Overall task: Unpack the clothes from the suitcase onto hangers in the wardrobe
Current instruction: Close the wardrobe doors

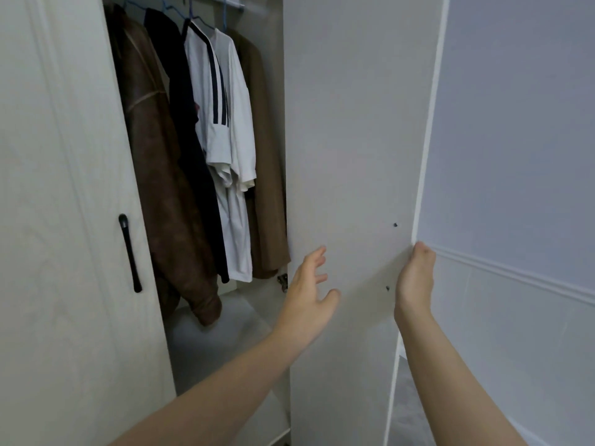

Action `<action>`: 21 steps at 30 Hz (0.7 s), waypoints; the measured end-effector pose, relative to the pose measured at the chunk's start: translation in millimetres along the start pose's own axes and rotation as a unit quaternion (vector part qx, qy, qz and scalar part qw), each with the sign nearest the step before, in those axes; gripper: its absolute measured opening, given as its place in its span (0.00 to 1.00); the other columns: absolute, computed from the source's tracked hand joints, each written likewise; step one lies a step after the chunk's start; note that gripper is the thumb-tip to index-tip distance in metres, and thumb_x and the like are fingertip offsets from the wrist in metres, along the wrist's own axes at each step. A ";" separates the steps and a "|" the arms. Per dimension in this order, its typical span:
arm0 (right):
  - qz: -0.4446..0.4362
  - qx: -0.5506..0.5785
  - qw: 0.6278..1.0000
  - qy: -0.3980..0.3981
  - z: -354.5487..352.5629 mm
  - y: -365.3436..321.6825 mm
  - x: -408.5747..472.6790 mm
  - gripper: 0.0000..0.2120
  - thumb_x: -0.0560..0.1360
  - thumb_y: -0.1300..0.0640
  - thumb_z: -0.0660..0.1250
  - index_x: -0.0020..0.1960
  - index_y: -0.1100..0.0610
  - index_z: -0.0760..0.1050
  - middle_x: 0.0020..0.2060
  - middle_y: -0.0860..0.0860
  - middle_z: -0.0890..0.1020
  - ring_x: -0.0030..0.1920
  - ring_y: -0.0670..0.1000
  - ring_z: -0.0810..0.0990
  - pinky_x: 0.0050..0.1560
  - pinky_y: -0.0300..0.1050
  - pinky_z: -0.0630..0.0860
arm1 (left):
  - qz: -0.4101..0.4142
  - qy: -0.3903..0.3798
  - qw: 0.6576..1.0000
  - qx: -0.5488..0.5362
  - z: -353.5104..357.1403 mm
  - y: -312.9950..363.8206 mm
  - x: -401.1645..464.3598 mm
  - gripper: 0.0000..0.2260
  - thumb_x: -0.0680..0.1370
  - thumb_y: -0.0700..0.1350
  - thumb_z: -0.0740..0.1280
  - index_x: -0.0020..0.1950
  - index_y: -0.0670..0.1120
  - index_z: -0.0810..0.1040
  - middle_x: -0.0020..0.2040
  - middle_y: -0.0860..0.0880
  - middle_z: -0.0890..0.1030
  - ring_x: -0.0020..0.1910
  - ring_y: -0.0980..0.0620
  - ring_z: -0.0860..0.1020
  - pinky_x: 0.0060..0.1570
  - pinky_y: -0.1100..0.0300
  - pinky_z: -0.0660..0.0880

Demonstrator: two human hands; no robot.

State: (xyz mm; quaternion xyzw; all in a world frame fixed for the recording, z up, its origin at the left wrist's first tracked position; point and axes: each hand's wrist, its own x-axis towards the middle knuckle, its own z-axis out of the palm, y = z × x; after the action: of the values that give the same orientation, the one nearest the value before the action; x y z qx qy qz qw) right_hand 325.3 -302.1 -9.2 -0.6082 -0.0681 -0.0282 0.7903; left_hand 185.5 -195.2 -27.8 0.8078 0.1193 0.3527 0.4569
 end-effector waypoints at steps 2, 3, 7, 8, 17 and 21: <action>-0.017 0.007 1.000 0.004 0.4 4.2 -12.0 0.11 0.77 0.41 0.53 0.53 0.42 0.70 0.46 0.41 0.77 0.48 0.47 0.77 0.46 0.46 0.70 | 0.008 0.035 0.999 -0.014 -5.9 1.0 -3.2 0.32 0.77 0.36 0.65 0.76 0.57 0.60 0.70 0.55 0.68 0.63 0.58 0.74 0.66 0.53 0.72; -0.030 0.013 0.999 -0.002 3.1 6.4 -18.9 0.08 0.78 0.43 0.55 0.53 0.40 0.71 0.47 0.39 0.78 0.48 0.44 0.77 0.47 0.45 0.70 | 0.015 0.055 0.998 -0.016 -10.7 0.2 -5.1 0.32 0.77 0.36 0.65 0.76 0.58 0.59 0.71 0.55 0.67 0.63 0.59 0.74 0.66 0.54 0.72; -0.071 0.023 0.995 -0.069 17.8 15.5 -54.7 0.08 0.78 0.47 0.62 0.53 0.40 0.78 0.51 0.41 0.81 0.52 0.47 0.80 0.52 0.47 0.75 | 0.041 0.136 0.990 -0.024 -28.9 -7.4 -17.3 0.35 0.77 0.42 0.70 0.76 0.62 0.55 0.73 0.61 0.63 0.64 0.64 0.72 0.63 0.67 0.70; -0.083 0.022 0.992 -0.094 25.2 17.2 -65.8 0.07 0.78 0.48 0.63 0.53 0.41 0.79 0.51 0.42 0.82 0.53 0.48 0.80 0.53 0.48 0.77 | 0.045 0.162 0.986 -0.023 -36.6 -10.6 -20.5 0.34 0.77 0.44 0.70 0.76 0.62 0.55 0.73 0.62 0.62 0.64 0.65 0.71 0.62 0.69 0.69; -0.140 -0.035 0.932 -0.334 127.9 22.7 -134.9 0.03 0.77 0.55 0.70 0.49 0.48 0.80 0.42 0.42 0.83 0.42 0.41 0.80 0.44 0.43 0.82 | -0.011 0.302 0.951 0.065 -124.4 -38.9 -53.9 0.30 0.79 0.42 0.67 0.75 0.61 0.58 0.74 0.60 0.62 0.69 0.62 0.67 0.67 0.61 0.65; -0.126 -0.038 0.915 -0.382 188.8 21.9 -149.6 0.02 0.74 0.60 0.73 0.46 0.54 0.82 0.37 0.48 0.85 0.38 0.45 0.83 0.47 0.48 0.83 | -0.010 0.320 0.936 0.147 -158.5 -50.9 -74.7 0.17 0.78 0.40 0.66 0.62 0.57 0.71 0.73 0.62 0.60 0.71 0.69 0.60 0.61 0.76 0.63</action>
State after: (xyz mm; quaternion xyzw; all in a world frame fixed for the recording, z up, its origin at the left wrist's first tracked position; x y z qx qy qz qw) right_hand 166.2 -119.9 -4.1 -0.5885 -0.4399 0.1038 0.6704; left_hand 30.6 -101.8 -51.1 0.7092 0.3176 0.5665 0.2745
